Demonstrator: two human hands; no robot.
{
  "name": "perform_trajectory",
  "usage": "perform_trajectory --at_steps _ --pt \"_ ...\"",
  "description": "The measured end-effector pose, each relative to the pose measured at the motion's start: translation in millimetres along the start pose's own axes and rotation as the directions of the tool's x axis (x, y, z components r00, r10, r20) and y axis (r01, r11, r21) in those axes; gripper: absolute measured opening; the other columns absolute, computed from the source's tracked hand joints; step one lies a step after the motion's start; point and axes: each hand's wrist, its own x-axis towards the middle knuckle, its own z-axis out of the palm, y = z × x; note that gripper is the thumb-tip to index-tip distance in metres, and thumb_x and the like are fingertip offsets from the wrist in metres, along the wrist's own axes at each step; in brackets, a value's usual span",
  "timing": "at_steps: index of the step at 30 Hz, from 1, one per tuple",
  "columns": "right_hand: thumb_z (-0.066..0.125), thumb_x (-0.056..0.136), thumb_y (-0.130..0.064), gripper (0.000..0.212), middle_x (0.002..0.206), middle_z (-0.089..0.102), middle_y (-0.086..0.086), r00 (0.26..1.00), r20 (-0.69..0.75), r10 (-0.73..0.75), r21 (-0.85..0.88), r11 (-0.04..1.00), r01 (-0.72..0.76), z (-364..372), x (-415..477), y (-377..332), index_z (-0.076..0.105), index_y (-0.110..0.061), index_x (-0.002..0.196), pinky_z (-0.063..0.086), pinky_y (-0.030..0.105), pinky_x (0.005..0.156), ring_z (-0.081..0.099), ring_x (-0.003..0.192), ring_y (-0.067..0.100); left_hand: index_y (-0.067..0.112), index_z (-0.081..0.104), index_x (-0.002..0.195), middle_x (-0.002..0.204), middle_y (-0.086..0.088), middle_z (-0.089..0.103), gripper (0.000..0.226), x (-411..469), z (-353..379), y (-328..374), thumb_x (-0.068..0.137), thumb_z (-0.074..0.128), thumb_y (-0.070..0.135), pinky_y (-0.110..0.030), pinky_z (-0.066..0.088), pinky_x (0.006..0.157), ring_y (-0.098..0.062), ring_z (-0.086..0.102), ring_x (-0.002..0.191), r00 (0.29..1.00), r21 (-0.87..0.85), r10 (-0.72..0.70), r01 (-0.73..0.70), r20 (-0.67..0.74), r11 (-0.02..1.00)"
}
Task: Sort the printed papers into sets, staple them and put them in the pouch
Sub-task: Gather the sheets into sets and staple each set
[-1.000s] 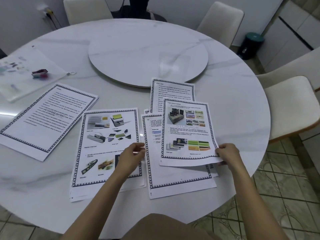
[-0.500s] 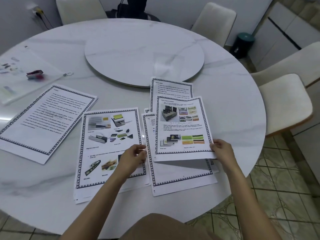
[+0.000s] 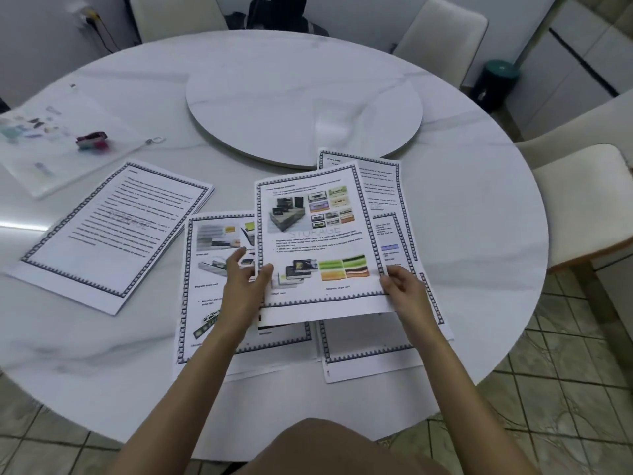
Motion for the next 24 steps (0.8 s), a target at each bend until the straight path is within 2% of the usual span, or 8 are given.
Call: perform_trajectory --at_steps 2,4,7,10,13,18,21,24 --pt "0.051 0.094 -0.011 0.013 0.095 0.068 0.0 0.999 0.049 -0.005 0.009 1.0 0.004 12 -3 0 0.061 -0.014 0.101 0.047 0.013 0.071 0.062 0.085 0.01 0.021 0.025 0.142 0.139 -0.02 0.043 0.056 4 -11 0 0.093 0.053 0.025 -0.031 0.034 0.092 -0.026 0.045 0.125 0.998 0.004 0.001 -0.001 -0.06 1.0" --pt "0.051 0.094 -0.011 0.013 0.095 0.068 0.001 0.996 0.089 0.003 0.009 1.0 -0.003 24 -5 0 0.061 -0.013 0.102 0.048 0.014 0.072 0.063 0.086 0.011 0.014 0.036 0.138 0.131 -0.016 0.051 0.049 8 -25 -2 0.093 0.054 0.018 -0.029 0.039 0.09 -0.024 0.052 0.114 0.995 0.032 0.022 -0.019 -0.095 0.999" --pt "0.054 0.092 -0.01 0.01 0.085 0.067 -0.002 0.983 0.169 0.07 -0.01 0.998 -0.069 40 -7 -4 0.061 -0.018 0.092 0.048 0.011 0.063 0.062 0.076 0.009 0.008 0.052 0.124 0.114 -0.012 0.062 0.033 11 -49 -9 0.091 0.054 0.011 -0.039 0.047 0.091 -0.029 0.06 0.103 0.994 0.095 0.044 -0.034 -0.102 0.995" --pt "0.054 0.091 -0.007 0.01 0.081 0.067 0.006 0.964 0.228 0.136 -0.022 0.991 -0.134 46 -4 -10 0.062 -0.013 0.091 0.05 0.02 0.058 0.062 0.069 0.015 0.008 0.058 0.112 0.11 -0.015 0.065 0.023 14 -73 -22 0.09 0.053 0.01 -0.043 0.048 0.09 -0.03 0.061 0.097 0.994 0.183 0.028 -0.008 -0.11 0.983" --pt "0.058 0.089 -0.009 0.008 0.084 0.067 0.005 0.984 0.134 0.12 -0.116 0.988 -0.104 36 4 -13 0.063 -0.012 0.095 0.047 0.021 0.059 0.062 0.069 0.014 0.007 0.059 0.108 0.107 -0.018 0.065 0.02 16 -90 -36 0.09 0.053 0.011 -0.036 0.044 0.08 -0.028 0.058 0.087 0.99 0.272 -0.021 0.058 -0.138 0.96" --pt "0.068 0.083 -0.015 0.017 0.091 0.062 0.005 0.989 -0.084 0.118 -0.297 0.945 -0.138 0 19 -7 0.063 -0.01 0.098 0.042 0.023 0.058 0.057 0.075 0.018 0.008 0.059 0.108 0.106 -0.017 0.065 0.02 16 -103 -52 0.089 0.055 0.012 -0.037 0.043 0.08 -0.028 0.056 0.088 0.979 0.321 -0.064 0.125 -0.195 0.939" --pt "0.07 0.08 -0.018 0.035 0.108 0.058 0.014 0.976 -0.209 0.055 -0.49 0.858 -0.154 -21 27 0 0.06 -0.002 0.109 0.042 0.029 0.081 0.053 0.096 0.024 0.009 0.058 0.105 0.101 -0.015 0.065 0.018 15 -105 -54 0.087 0.058 0.011 -0.034 0.041 0.076 -0.028 0.057 0.085 0.981 0.34 -0.054 0.115 -0.184 0.933" --pt "0.073 0.078 -0.029 0.059 0.127 0.043 0.022 0.946 -0.302 0.115 -0.648 0.704 -0.292 -29 31 4 0.048 0.001 0.122 0.037 0.04 0.095 0.04 0.119 0.037 0.007 0.058 0.11 0.1 -0.013 0.064 0.023 16 -104 -52 0.087 0.059 0.011 -0.034 0.041 0.077 -0.028 0.056 0.086 0.983 0.378 -0.038 0.104 -0.179 0.92"
